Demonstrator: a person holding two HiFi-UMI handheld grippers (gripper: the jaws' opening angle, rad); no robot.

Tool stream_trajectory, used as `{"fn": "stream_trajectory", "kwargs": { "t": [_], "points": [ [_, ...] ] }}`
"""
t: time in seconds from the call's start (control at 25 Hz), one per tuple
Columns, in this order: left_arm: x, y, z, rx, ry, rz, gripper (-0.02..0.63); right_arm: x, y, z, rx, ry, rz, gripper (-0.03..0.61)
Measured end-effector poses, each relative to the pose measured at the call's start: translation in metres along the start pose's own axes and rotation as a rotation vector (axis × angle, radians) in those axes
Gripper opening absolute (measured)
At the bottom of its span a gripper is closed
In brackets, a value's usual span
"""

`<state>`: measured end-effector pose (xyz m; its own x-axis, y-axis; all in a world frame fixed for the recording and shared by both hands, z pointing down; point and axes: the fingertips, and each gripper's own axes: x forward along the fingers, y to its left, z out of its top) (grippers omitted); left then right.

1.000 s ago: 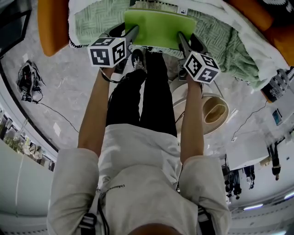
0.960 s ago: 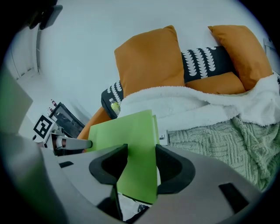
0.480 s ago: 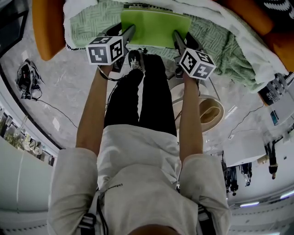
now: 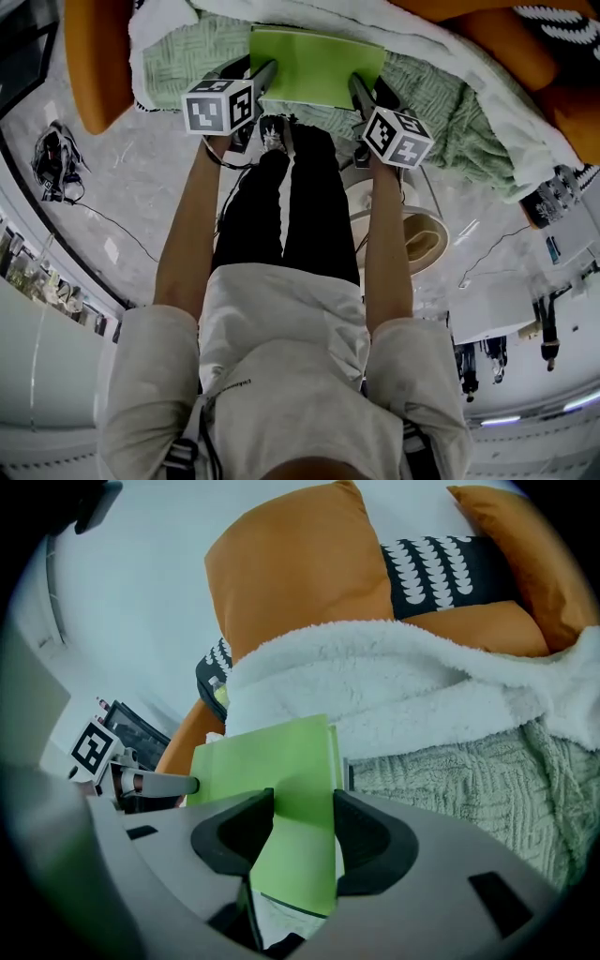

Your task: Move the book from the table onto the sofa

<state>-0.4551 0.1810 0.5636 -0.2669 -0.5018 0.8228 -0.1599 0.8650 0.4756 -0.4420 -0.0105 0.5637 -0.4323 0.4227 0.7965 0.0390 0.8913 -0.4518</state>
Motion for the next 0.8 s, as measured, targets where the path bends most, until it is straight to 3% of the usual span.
{"fn": "stream_trajectory", "kwargs": {
  "t": [0.8],
  "points": [
    [0.027,0.023,-0.003,-0.08,0.115,0.017,0.195,0.03,-0.008,-0.006,0.035,0.12,-0.034,0.183]
  ]
}}
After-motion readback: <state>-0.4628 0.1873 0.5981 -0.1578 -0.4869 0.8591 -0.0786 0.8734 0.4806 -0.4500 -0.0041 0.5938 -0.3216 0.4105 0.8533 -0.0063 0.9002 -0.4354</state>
